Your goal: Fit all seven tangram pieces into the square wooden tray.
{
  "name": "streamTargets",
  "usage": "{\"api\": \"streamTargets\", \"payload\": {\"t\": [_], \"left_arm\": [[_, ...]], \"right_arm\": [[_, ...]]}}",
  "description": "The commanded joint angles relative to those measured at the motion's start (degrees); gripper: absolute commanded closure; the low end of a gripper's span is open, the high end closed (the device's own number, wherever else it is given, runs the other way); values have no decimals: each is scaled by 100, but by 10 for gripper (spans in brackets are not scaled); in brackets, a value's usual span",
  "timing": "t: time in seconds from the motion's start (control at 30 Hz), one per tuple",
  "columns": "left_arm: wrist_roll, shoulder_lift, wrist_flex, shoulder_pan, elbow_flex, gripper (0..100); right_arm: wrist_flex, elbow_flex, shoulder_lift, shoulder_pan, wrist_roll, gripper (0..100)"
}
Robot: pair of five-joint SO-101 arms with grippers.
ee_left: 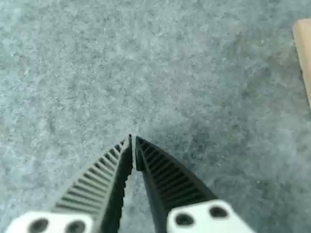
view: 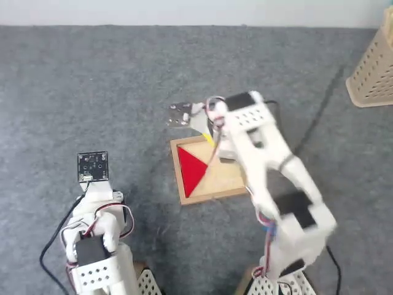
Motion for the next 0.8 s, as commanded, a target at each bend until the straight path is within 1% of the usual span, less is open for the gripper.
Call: {"api": "streamTargets", "payload": {"t": [0.0, 0.13, 0.33, 0.7, 0.77], "left_arm": [[44, -79, 44, 18, -48, 987], [44, -79, 44, 18, -48, 987], [44, -79, 44, 18, -48, 987], [44, -79, 44, 18, -48, 987], [44, -79, 44, 18, -48, 987]], "right_arm": [[-4, -1073, 725, -110, -97, 863], [-13, -1415, 1156, -145, -97, 862], [-4, -1415, 1191, -462, -105, 862], [171, -1415, 1191, -453, -97, 861], [374, -1451, 1191, -435, -53, 858]]}}
